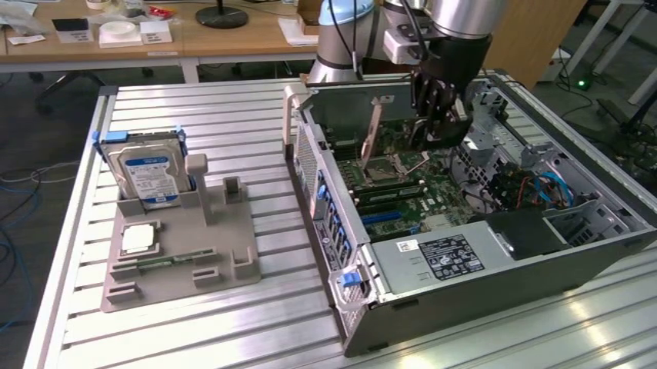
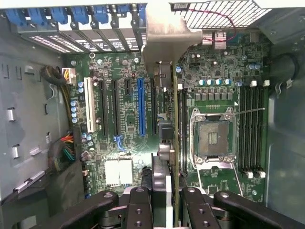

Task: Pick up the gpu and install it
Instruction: 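Insert the gpu into the slot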

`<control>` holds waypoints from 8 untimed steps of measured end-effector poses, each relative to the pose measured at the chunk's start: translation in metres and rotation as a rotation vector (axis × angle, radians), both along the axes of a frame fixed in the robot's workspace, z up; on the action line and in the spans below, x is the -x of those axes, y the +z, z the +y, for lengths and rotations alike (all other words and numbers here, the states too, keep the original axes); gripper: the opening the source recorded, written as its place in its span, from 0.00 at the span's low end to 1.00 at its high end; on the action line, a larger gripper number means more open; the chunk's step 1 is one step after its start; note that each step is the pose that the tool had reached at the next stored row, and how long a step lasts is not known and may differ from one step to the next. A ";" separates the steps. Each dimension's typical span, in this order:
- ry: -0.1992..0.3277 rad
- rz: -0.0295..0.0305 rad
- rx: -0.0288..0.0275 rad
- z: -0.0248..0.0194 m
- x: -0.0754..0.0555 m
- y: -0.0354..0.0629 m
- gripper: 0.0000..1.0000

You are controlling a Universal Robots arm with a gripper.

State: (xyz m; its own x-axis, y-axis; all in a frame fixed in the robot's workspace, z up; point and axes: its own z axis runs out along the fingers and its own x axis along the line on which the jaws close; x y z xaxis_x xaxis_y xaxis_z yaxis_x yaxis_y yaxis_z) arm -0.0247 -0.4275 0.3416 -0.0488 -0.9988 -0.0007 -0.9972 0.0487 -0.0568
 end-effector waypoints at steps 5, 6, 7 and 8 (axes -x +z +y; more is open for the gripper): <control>0.000 0.0004 0.0003 -0.0020 0.001 -0.0030 0.28; 0.000 0.0010 0.0007 -0.0020 0.003 -0.0039 0.28; 0.000 0.0015 0.0008 -0.0020 0.006 -0.0051 0.28; 0.000 0.0020 0.0008 -0.0020 0.009 -0.0064 0.28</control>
State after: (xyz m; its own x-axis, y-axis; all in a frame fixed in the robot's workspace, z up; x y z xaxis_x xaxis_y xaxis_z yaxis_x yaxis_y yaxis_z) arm -0.0340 -0.4295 0.3352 -0.0487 -0.9988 0.0003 -0.9973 0.0486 -0.0548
